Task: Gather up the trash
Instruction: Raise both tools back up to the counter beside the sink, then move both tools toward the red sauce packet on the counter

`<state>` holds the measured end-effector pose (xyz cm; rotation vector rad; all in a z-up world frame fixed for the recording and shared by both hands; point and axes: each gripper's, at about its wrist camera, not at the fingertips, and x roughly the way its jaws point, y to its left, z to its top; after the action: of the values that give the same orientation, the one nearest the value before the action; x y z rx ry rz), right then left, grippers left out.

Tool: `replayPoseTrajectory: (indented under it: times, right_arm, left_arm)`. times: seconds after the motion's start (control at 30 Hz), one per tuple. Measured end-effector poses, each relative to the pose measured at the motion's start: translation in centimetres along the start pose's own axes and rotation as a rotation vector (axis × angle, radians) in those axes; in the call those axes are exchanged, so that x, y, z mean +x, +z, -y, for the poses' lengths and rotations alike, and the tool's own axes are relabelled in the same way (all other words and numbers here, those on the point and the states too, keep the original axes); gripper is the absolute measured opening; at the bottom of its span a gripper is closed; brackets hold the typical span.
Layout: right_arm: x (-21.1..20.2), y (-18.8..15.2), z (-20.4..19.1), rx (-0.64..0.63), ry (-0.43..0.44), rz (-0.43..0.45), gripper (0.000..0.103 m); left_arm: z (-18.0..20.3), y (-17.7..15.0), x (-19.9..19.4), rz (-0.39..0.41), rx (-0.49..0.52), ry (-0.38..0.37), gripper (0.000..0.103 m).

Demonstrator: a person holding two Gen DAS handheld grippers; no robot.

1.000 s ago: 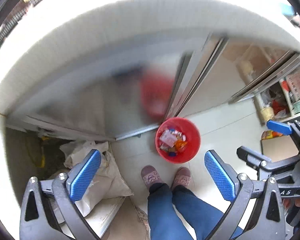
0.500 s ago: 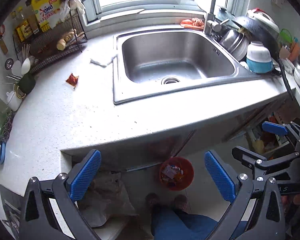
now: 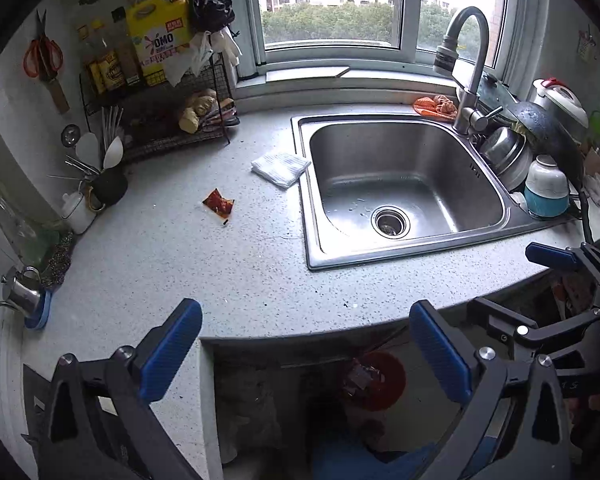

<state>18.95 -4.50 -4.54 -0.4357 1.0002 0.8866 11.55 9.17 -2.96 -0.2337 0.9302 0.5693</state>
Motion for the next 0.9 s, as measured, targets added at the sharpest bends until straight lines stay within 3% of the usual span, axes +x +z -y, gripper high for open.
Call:
replayPoseTrajectory:
  times: [0.27, 0.7, 0.9]
  right_arm:
    - [2.9, 5.3, -2.7, -0.038, 0.022, -0.008, 0.102]
    - [10.0, 13.8, -8.2, -0.128, 0.055, -0.034, 0.102]
    - [14.1, 15.6, -10.6, -0.157, 0.088, -0.085, 0.102]
  left_arm:
    - [-5.0, 3.6, 2.8, -0.023, -0.058, -0.03, 0.103]
    - [-15.2, 8.4, 7.9, -0.079, -0.142, 0.004, 0.103]
    - [-18.7, 8.5, 11.0, -0.138, -0.155, 0.087, 0.103]
